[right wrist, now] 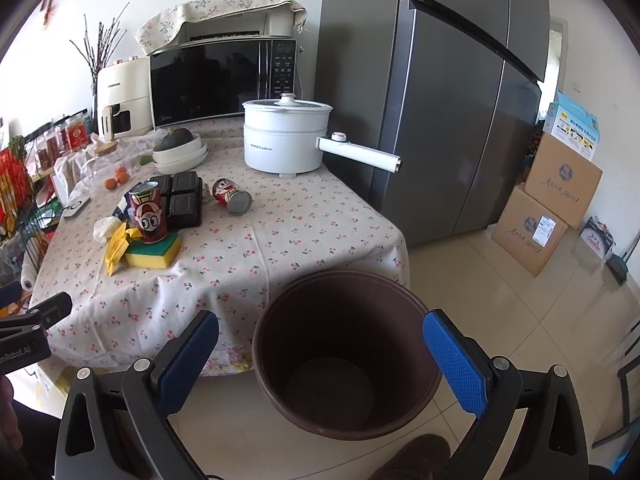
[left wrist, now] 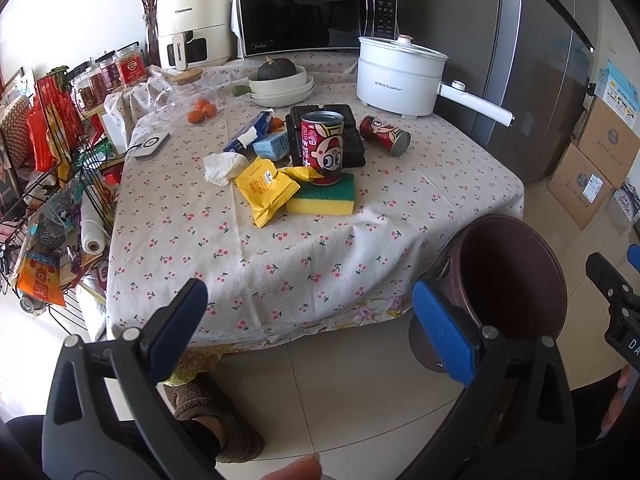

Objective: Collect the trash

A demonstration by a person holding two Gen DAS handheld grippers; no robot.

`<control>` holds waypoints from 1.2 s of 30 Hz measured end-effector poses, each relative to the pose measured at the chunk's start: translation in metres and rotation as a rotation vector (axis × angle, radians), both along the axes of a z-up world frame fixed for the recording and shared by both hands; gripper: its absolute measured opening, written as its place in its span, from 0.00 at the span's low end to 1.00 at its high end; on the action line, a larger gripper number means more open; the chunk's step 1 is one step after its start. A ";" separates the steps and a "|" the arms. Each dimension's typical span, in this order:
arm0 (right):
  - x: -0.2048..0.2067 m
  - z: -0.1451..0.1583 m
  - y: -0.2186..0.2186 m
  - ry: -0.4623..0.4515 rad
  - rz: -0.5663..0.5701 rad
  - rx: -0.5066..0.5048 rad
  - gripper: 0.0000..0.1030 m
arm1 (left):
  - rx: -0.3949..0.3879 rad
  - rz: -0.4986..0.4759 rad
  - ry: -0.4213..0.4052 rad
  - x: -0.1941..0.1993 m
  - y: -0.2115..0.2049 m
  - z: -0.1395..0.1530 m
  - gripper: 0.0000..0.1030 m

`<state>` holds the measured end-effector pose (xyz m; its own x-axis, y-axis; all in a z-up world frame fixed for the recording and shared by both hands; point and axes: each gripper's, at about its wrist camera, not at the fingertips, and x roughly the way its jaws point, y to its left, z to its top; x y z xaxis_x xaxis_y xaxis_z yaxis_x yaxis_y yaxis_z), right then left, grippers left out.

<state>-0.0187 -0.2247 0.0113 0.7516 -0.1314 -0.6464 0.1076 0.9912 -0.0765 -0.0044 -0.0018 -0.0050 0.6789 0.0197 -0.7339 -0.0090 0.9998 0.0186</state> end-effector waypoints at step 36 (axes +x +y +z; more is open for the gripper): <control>-0.002 0.002 -0.003 -0.004 -0.005 0.001 1.00 | -0.002 0.007 -0.003 0.000 0.002 -0.001 0.99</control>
